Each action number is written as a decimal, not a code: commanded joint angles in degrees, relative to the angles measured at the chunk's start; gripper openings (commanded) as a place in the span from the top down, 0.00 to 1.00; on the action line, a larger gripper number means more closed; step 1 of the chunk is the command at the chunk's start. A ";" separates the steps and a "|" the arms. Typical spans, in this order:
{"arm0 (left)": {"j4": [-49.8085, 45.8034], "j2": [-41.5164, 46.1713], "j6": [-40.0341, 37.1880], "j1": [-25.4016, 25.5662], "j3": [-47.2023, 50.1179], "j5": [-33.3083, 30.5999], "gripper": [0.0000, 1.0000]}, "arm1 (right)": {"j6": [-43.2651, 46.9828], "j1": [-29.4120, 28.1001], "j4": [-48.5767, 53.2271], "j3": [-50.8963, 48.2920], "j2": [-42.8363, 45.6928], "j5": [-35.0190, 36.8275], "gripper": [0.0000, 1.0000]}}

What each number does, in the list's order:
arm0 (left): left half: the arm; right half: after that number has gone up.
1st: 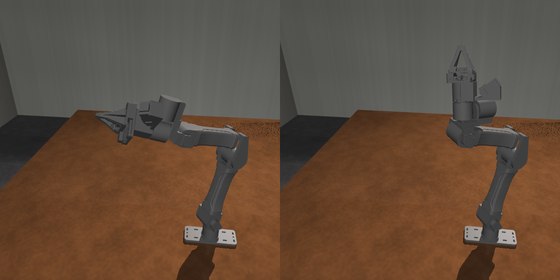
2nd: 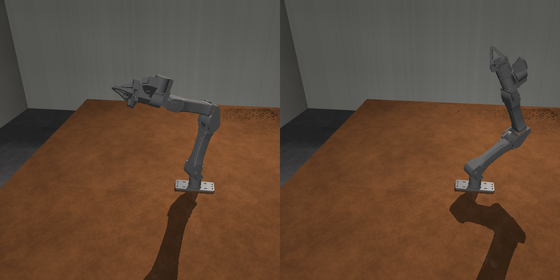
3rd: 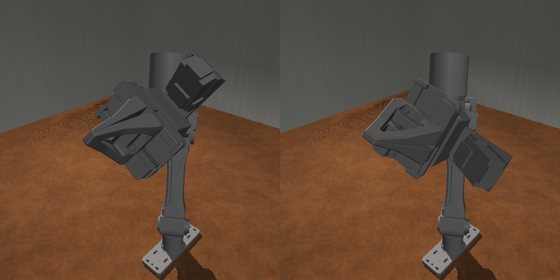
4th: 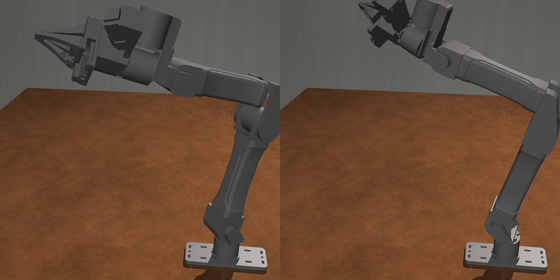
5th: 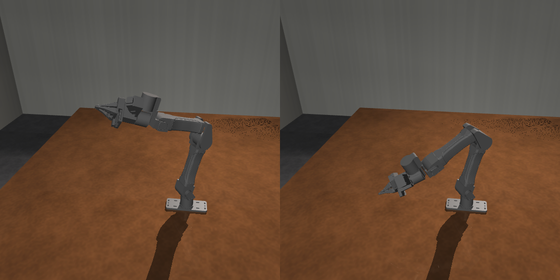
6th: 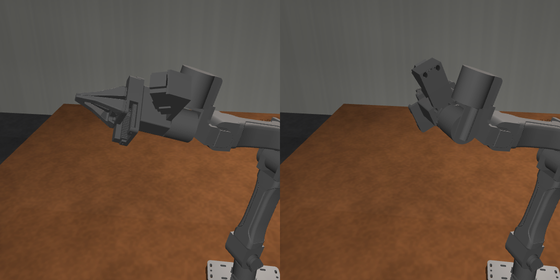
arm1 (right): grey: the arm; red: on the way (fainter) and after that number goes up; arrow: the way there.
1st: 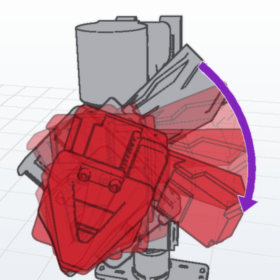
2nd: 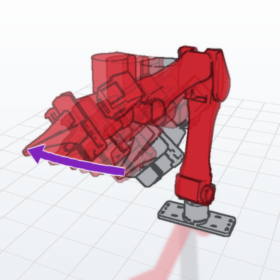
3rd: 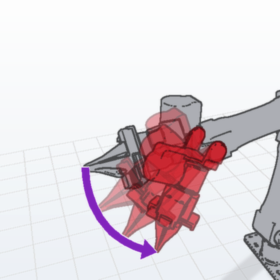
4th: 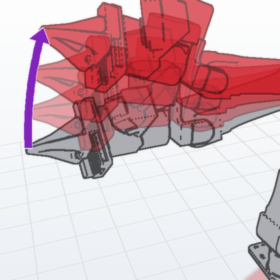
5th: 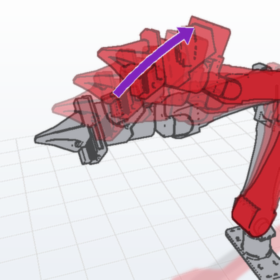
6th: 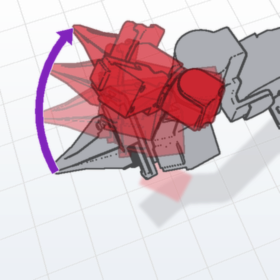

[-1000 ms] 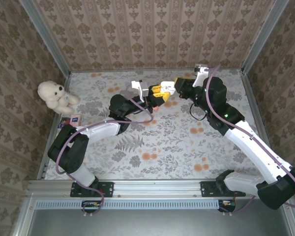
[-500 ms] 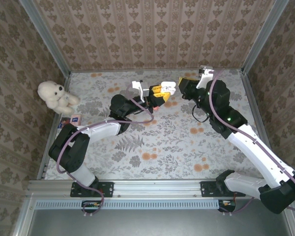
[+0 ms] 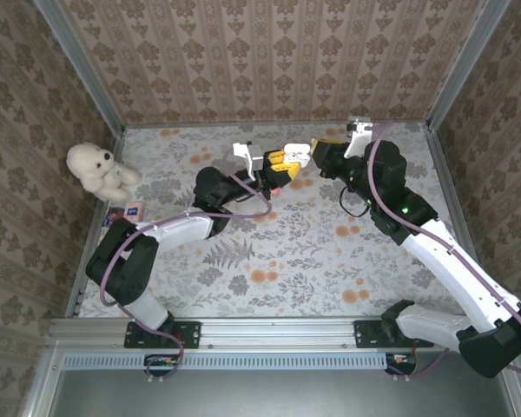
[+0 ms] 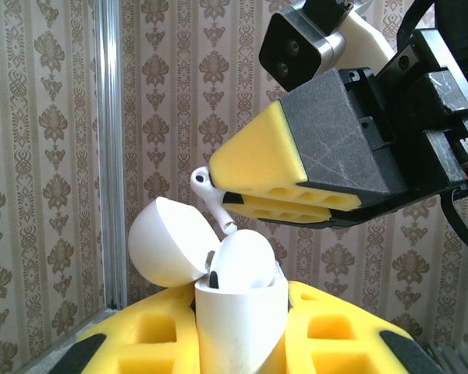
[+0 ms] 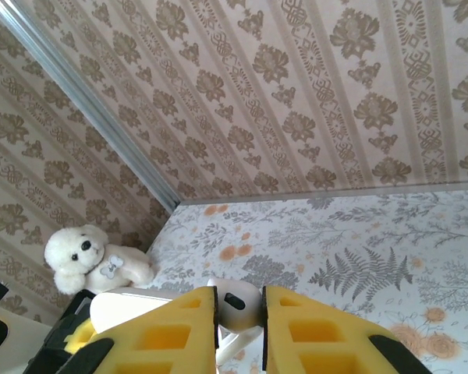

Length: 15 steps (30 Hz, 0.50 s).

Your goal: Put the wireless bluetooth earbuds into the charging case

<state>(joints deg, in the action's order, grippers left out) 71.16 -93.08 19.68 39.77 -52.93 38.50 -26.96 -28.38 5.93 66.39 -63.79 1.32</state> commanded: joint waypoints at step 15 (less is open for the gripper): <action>1.29 -0.80 -0.63 -0.04 -1.10 -0.27 1.00 | 1.54 -1.10 1.76 2.41 -1.78 -2.78 0.82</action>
<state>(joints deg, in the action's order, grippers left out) 71.16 -93.30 19.70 39.72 -52.93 38.26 -26.76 -28.64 6.68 66.76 -65.28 0.38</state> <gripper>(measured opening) 0.198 0.189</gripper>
